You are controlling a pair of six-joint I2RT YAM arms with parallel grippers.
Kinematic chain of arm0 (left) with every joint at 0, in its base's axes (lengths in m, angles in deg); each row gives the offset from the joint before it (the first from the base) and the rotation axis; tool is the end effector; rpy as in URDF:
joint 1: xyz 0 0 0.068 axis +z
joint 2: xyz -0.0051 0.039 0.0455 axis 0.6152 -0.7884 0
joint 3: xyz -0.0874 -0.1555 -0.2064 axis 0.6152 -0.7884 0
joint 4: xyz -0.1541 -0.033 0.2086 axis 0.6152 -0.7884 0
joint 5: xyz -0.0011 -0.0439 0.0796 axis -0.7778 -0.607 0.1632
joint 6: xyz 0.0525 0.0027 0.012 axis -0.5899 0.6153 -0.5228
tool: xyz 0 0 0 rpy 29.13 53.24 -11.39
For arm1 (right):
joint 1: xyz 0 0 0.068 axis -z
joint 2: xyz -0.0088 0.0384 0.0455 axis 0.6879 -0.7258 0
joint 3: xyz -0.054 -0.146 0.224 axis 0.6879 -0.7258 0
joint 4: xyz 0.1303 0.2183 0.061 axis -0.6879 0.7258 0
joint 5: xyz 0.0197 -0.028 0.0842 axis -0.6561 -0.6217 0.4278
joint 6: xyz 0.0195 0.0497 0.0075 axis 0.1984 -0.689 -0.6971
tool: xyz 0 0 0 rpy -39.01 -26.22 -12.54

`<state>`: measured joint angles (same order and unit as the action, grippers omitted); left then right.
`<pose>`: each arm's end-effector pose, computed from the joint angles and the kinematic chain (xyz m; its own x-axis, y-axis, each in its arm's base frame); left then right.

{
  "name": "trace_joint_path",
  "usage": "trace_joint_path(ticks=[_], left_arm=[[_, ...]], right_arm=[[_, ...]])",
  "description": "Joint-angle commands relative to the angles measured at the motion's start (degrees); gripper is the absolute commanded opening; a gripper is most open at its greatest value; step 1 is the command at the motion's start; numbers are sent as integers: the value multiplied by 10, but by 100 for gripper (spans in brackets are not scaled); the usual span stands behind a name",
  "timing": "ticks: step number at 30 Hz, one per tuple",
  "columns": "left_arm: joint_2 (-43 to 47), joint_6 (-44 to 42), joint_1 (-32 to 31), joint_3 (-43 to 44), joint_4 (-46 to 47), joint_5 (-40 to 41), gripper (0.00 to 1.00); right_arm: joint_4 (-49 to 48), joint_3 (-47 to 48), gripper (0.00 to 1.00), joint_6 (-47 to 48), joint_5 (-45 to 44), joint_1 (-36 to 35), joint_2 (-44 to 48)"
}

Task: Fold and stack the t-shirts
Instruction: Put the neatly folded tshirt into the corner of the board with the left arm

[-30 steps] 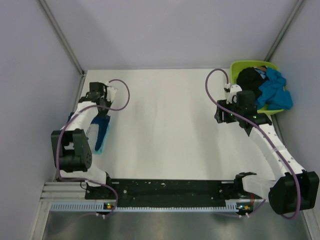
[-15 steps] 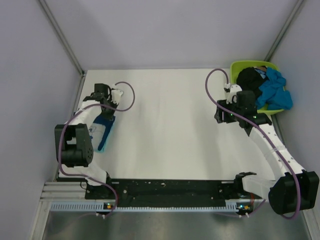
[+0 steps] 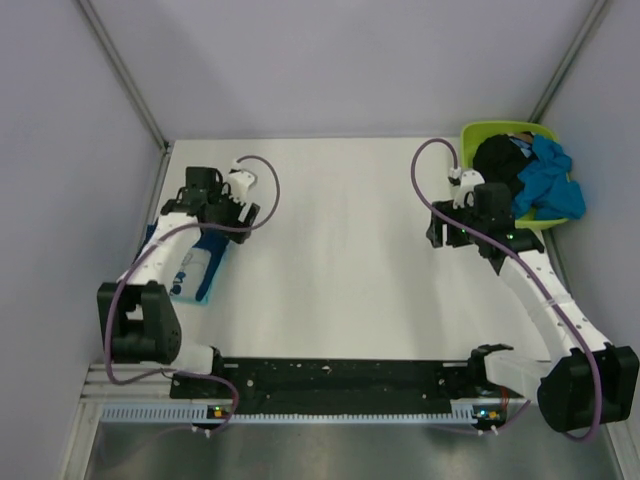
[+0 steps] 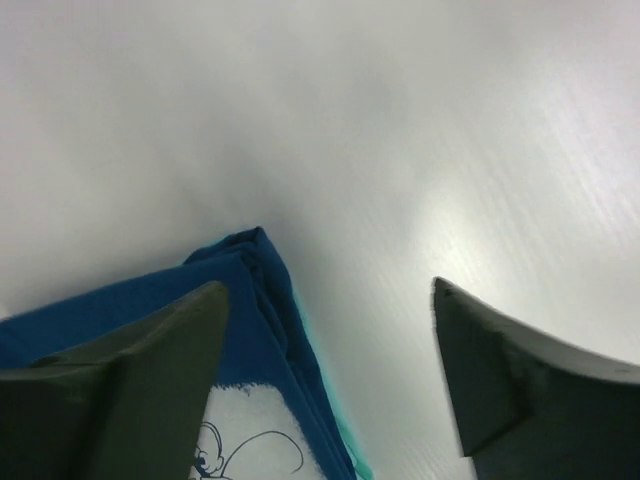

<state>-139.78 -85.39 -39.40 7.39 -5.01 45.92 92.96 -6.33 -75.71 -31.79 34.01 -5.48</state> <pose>0.3213 -0.0156 0.2504 -0.6873 0.4523 -0.5683 0.4966 0.8636 0.0867 0.2340 0.0439 0.2891 -0.6400 -0.0884 -0.7633 -0.2529 0.9623 0.1006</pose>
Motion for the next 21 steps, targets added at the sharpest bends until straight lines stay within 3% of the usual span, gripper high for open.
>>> trace_joint_path(ticks=[1,2,6,11,15,21], left_arm=[[142,-20,-26,-93,73,-80,98],[172,-21,-27,-130,99,-95,98],[260,8,-27,-268,223,-117,99],[340,157,-28,-401,428,-65,99],[374,212,-29,-487,563,-38,99],[393,206,-29,-615,770,1,99]], right_arm=[[-52,-16,73,0,26,3,29],[-63,-25,82,-2,33,3,33],[-119,-63,91,-18,51,3,61],[-272,-190,99,-48,21,3,148],[-420,-321,99,-47,-39,3,226],[-576,-476,99,7,-75,3,295]])
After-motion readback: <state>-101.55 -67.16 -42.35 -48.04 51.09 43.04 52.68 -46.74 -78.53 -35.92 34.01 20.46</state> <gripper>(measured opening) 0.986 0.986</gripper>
